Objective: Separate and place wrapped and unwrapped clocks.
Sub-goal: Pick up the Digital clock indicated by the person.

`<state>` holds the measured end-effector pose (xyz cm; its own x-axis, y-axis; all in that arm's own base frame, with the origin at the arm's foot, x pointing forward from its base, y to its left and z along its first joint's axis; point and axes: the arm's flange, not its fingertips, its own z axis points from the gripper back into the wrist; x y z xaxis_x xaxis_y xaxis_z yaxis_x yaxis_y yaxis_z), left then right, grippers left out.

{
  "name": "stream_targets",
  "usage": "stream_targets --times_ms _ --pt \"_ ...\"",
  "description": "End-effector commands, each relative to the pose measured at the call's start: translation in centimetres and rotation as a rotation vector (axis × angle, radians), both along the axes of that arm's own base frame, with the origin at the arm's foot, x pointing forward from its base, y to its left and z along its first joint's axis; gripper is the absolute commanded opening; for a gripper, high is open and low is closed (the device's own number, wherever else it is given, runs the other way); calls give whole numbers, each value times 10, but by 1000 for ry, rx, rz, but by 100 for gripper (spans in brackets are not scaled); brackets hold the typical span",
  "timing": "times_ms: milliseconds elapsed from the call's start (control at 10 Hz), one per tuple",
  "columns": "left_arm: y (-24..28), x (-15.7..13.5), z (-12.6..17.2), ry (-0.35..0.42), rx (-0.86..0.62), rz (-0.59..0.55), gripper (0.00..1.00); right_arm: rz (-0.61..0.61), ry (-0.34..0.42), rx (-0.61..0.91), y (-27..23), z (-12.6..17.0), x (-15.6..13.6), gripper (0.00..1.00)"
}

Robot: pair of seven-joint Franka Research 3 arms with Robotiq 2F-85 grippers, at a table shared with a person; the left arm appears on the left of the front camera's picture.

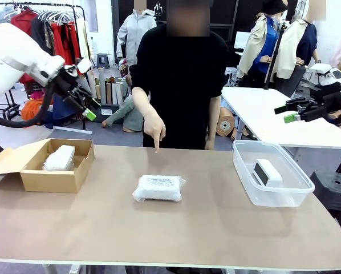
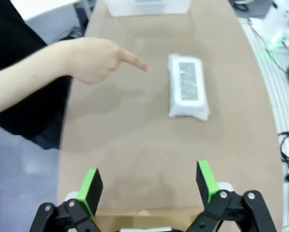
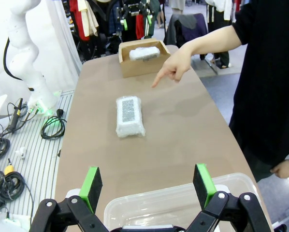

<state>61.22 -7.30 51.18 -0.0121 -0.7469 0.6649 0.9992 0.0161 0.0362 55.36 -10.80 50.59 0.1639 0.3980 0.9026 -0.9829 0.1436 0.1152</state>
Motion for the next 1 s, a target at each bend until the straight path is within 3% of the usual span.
stream_targets --times_ms 0,200,300,500,600,900 --pt "-18 -2 -4 83 125 -56 100 0 3 -3 1 2 -1 100" --pt "-52 -3 -39 98 325 -83 100 0 3 -3 1 2 -1 100" --pt "-59 -5 -43 117 356 -105 100 0 3 -3 1 2 -1 100" --pt "-68 -5 -45 130 271 -162 100 0 3 -3 1 2 -1 100" --pt "-67 -9 -53 118 333 -122 100 0 3 -3 1 2 -1 100" --pt "-67 -9 -53 118 333 -122 100 0 3 -3 1 2 -1 100"
